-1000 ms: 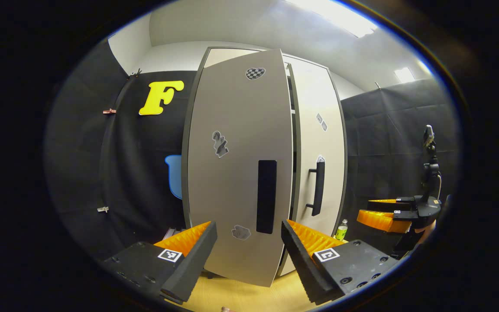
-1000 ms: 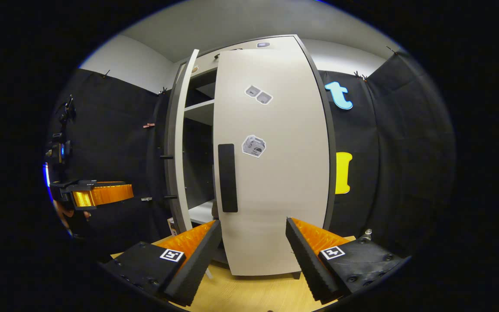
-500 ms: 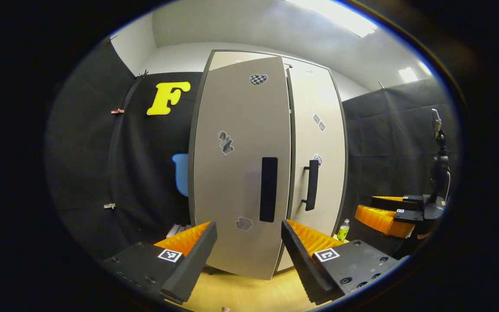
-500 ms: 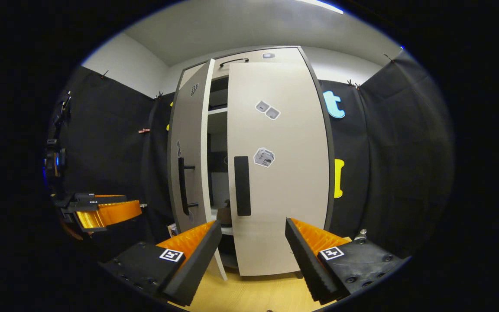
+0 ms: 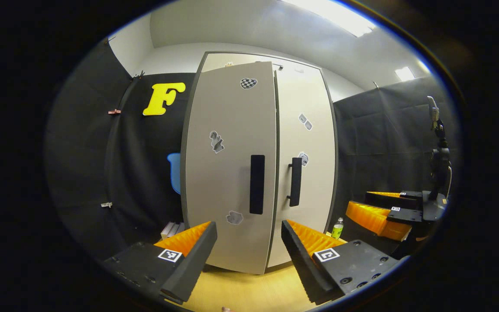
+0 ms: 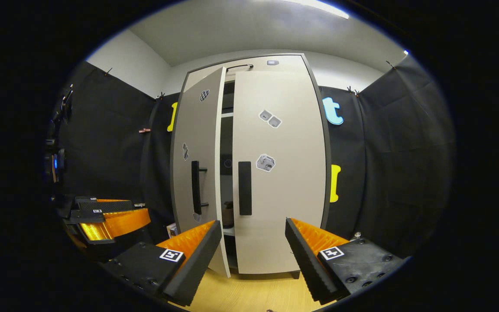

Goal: Grab one shoe with the right hand and put it into the shoe cabinet, grab the other shoe with the left hand and put it into the shoe cabinet; then close the right door with the right hand and the left door with the left hand.

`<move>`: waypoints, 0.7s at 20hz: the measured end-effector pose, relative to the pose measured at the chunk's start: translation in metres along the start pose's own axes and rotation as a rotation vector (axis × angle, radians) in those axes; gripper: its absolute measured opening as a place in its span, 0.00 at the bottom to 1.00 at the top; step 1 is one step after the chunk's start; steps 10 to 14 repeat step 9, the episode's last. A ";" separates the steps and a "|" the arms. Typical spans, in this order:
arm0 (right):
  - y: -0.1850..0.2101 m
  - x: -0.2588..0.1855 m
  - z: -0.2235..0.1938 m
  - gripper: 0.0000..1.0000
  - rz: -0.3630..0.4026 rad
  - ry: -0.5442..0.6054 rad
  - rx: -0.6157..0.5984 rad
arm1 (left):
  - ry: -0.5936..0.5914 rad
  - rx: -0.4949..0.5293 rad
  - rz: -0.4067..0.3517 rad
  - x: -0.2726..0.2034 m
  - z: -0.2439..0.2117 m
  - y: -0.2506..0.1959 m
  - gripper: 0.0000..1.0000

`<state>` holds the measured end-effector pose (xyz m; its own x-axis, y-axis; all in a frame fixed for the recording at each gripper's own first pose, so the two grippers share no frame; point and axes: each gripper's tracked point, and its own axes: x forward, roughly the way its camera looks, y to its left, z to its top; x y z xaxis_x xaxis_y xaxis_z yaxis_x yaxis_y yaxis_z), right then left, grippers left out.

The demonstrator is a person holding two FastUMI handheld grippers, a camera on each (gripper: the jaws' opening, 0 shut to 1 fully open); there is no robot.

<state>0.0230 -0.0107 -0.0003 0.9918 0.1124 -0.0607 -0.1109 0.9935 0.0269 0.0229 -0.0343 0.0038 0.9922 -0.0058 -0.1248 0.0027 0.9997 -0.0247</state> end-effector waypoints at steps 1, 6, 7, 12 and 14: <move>0.001 0.000 0.000 0.98 0.000 0.002 -0.003 | 0.001 0.000 -0.008 0.000 0.000 -0.004 0.95; -0.003 -0.001 -0.003 0.98 -0.005 0.010 0.007 | -0.004 0.020 -0.012 0.000 0.000 -0.007 0.95; -0.004 -0.001 -0.004 0.98 -0.007 0.012 0.004 | -0.002 0.010 -0.017 0.001 0.000 -0.008 0.95; -0.004 -0.001 -0.007 0.98 -0.004 0.018 -0.002 | 0.005 0.006 -0.016 0.001 -0.003 -0.008 0.95; -0.004 -0.001 -0.007 0.98 -0.004 0.018 -0.002 | 0.005 0.006 -0.016 0.001 -0.003 -0.008 0.95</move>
